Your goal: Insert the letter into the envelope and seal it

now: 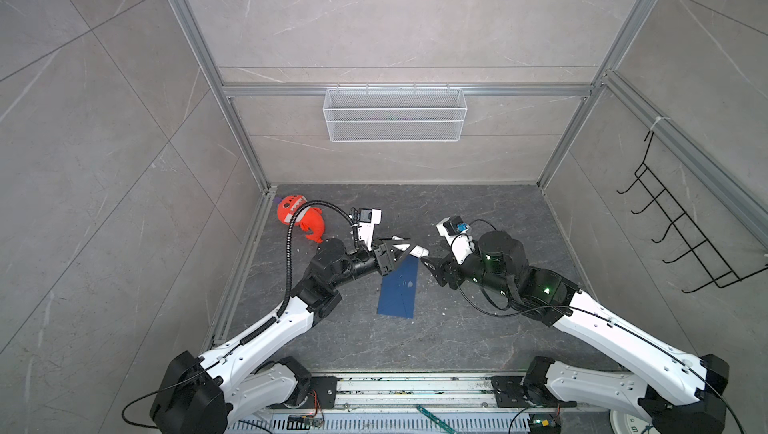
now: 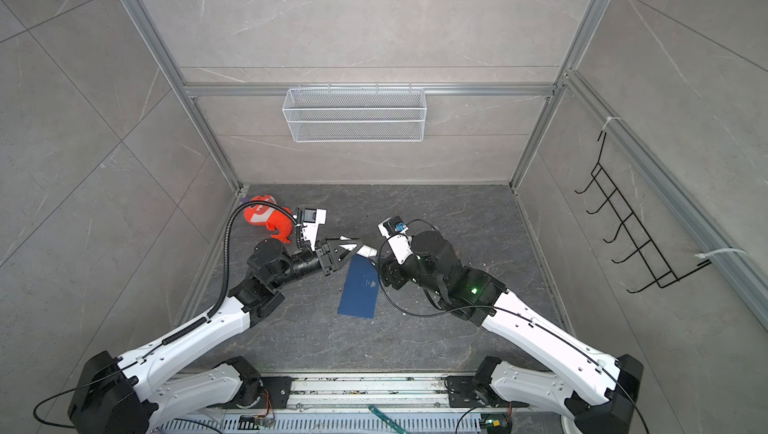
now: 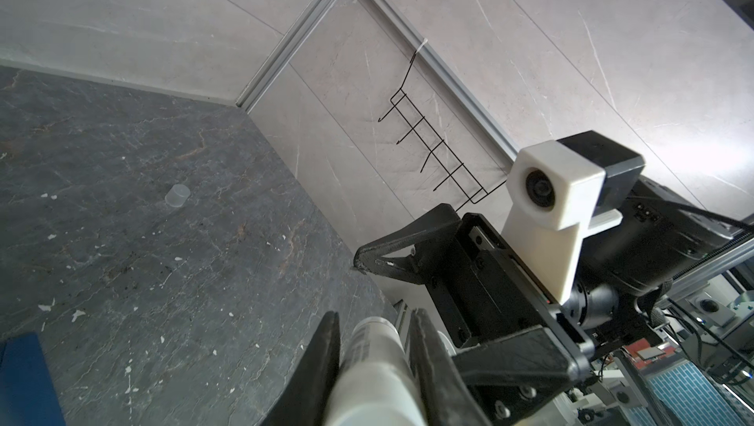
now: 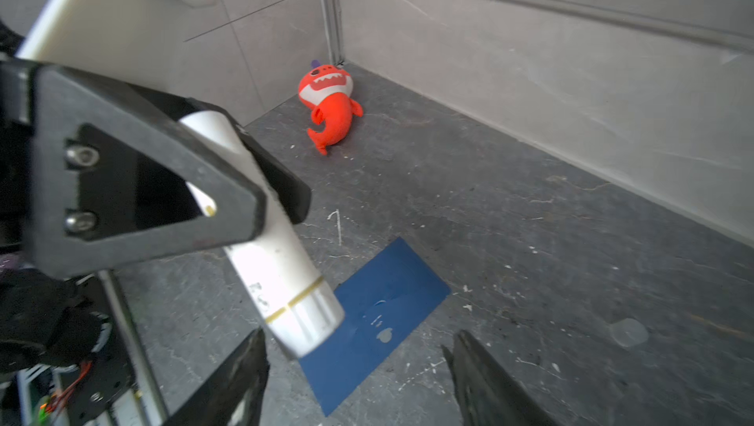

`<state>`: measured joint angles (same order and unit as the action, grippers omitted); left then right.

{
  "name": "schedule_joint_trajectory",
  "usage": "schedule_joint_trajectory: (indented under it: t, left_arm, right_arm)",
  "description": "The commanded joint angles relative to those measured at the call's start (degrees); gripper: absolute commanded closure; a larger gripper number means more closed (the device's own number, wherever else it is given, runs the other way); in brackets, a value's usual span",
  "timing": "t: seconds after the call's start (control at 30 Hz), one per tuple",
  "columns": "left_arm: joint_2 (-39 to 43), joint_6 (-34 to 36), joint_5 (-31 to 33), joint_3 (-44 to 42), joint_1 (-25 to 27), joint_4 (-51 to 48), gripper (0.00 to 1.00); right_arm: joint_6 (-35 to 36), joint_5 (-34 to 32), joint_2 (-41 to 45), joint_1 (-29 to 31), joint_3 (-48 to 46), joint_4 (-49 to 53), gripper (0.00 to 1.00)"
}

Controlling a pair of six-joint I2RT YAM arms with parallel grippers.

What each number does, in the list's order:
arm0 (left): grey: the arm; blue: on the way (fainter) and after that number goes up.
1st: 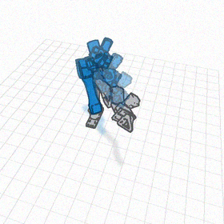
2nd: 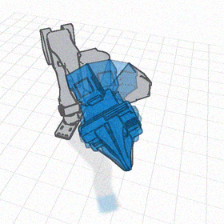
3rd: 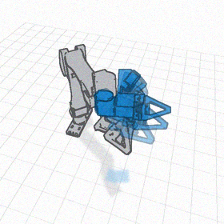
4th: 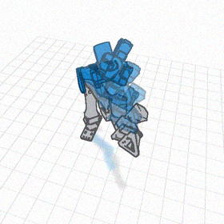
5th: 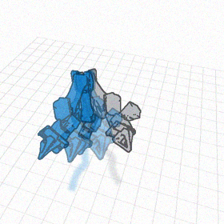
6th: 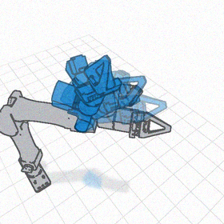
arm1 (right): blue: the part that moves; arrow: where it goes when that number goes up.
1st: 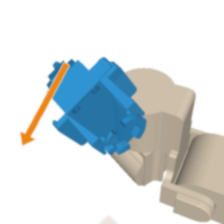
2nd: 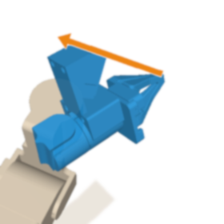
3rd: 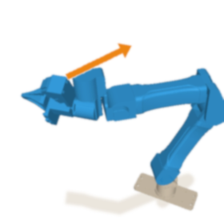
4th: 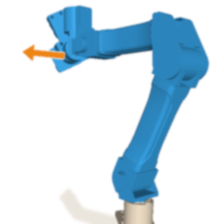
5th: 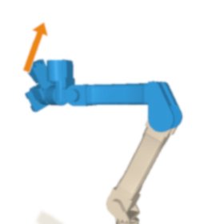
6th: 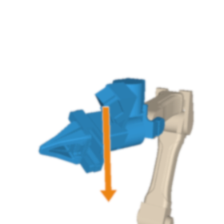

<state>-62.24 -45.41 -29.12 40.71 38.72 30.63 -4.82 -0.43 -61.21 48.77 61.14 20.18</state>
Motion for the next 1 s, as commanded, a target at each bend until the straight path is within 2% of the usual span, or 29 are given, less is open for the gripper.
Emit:
schedule_joint_trajectory:
  t: [0.0, 0.17, 0.5, 0.67, 0.73, 0.9, 0.97]
  left_arm:
    - [0.5, 1.4, -2.5, 1.5, -0.1, 0.3, 1.00]
    - [0.4, 1.5, -3.5, 1.8, -0.1, 0.0, 1.00]
    - [0.9, 4.6, -7.2, 4.5, -0.1, -6.5, 1.00]
    - [0.4, 4.7, -9.0, 5.6, 0.0, -6.9, 1.00]
    - [0.0, 4.4, -9.6, 5.9, -0.1, -6.9, 1.00]
    - [-0.5, 4.1, -10.5, 6.5, -0.1, -7.1, 1.00]
    - [-0.5, 4.1, -10.4, 6.5, 0.0, -6.8, 1.00]
  right_arm:
    - [-0.9, 10.1, -1.7, -0.3, 2.2, 2.0, 0.28]
    - [1.4, 12.2, -4.4, -0.4, 4.3, 4.1, 0.29]
    - [11.1, 9.0, -8.3, -0.9, 11.5, 15.1, 0.32]
    - [12.6, 12.2, -9.7, -0.8, 13.9, 16.7, 0.37]
    - [12.6, 13.4, -10.5, -0.8, 14.5, 17.0, 0.41]
    - [11.5, 15.3, -11.8, -0.8, 14.9, 16.2, 0.67]
    - [10.5, 15.2, -11.7, -0.8, 14.5, 15.4, 0.75]
